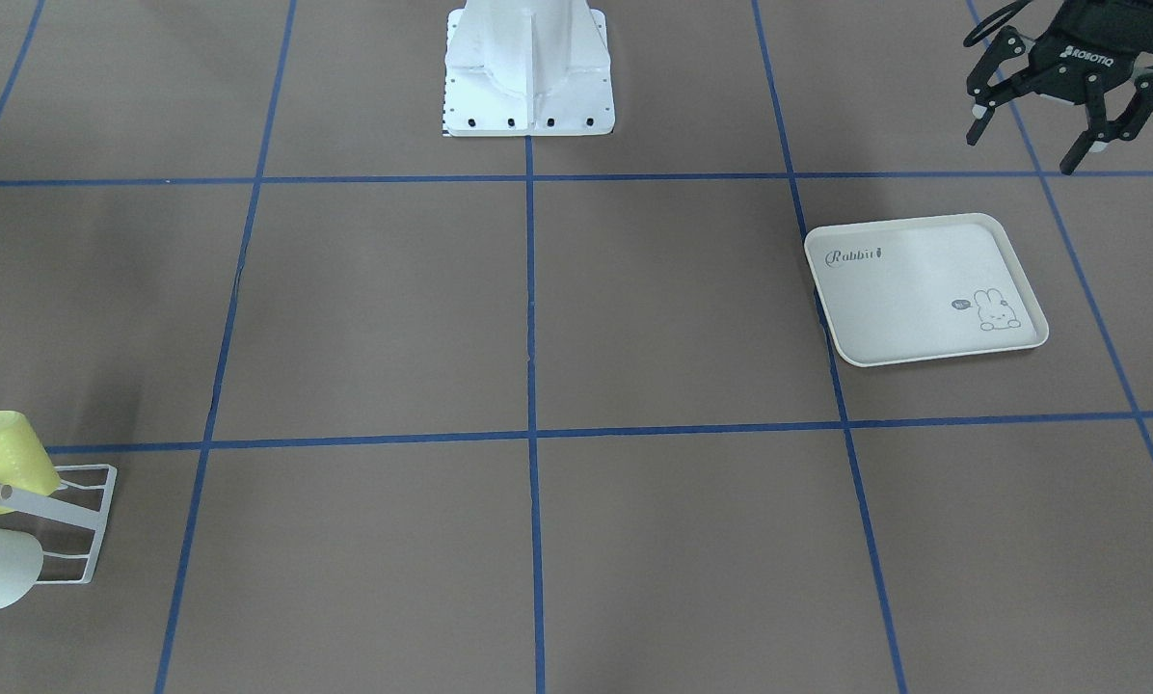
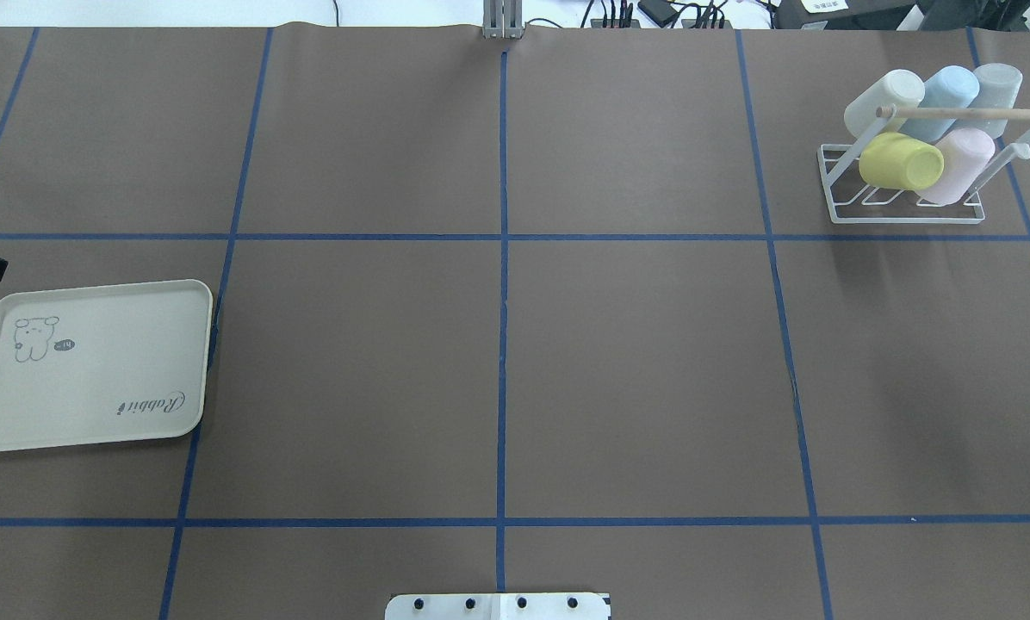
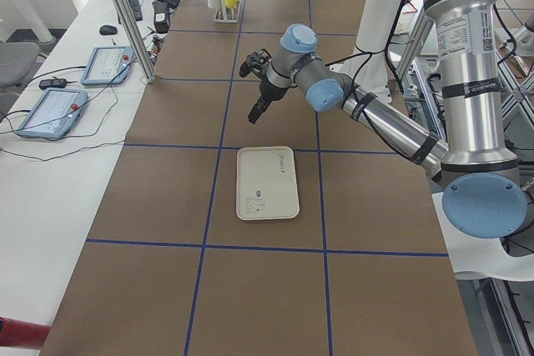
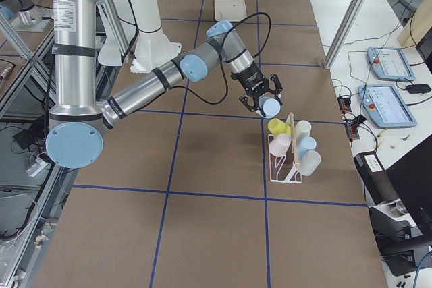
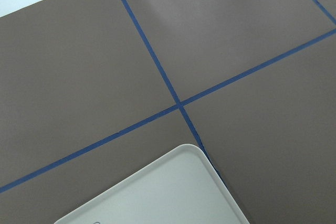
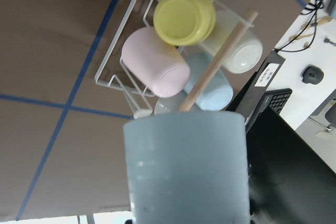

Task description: Transfer IKEA cup to right arm and place on rack

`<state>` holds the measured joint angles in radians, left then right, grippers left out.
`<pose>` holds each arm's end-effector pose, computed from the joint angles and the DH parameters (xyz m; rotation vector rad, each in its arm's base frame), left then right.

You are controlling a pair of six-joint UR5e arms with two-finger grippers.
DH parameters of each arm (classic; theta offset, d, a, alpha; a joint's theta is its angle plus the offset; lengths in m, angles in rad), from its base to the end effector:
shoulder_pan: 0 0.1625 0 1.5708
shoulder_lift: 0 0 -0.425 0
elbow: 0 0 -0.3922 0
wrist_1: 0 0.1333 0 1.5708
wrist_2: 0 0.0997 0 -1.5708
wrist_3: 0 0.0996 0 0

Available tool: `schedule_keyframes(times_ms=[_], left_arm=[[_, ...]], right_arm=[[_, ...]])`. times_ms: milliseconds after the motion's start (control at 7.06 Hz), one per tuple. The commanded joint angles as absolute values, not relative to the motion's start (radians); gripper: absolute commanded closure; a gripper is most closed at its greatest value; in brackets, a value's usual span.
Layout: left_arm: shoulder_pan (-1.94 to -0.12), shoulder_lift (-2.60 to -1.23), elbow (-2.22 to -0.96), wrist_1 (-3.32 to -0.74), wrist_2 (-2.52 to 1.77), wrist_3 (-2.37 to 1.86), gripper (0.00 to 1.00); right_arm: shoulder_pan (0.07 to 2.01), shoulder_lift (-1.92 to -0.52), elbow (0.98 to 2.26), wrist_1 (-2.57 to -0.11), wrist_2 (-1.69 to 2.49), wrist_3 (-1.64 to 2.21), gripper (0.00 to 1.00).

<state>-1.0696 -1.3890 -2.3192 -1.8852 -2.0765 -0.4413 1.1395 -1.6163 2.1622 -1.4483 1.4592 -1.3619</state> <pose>0.1103 -0.3783 0.3485 0.5540 0.8130 0.2776 -0.0592 -0.4741 0.3993 0.6229 0.4492 -1.6796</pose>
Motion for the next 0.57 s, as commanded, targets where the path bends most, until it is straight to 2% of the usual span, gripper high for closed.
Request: schedule_keyframes(times_ms=[0,425], left_arm=[[-1.071,-1.391,-2.318,-1.885,-2.079,-0.445,0.0],[-1.071,-1.391,-2.319,-1.885,-2.079,-0.449,0.0]], right_arm=[[1.131,-1.618,2.073,-1.44,1.245,-1.545,1.0],[1.045,-1.62,1.958,-1.344,1.092,-1.531,1.0]])
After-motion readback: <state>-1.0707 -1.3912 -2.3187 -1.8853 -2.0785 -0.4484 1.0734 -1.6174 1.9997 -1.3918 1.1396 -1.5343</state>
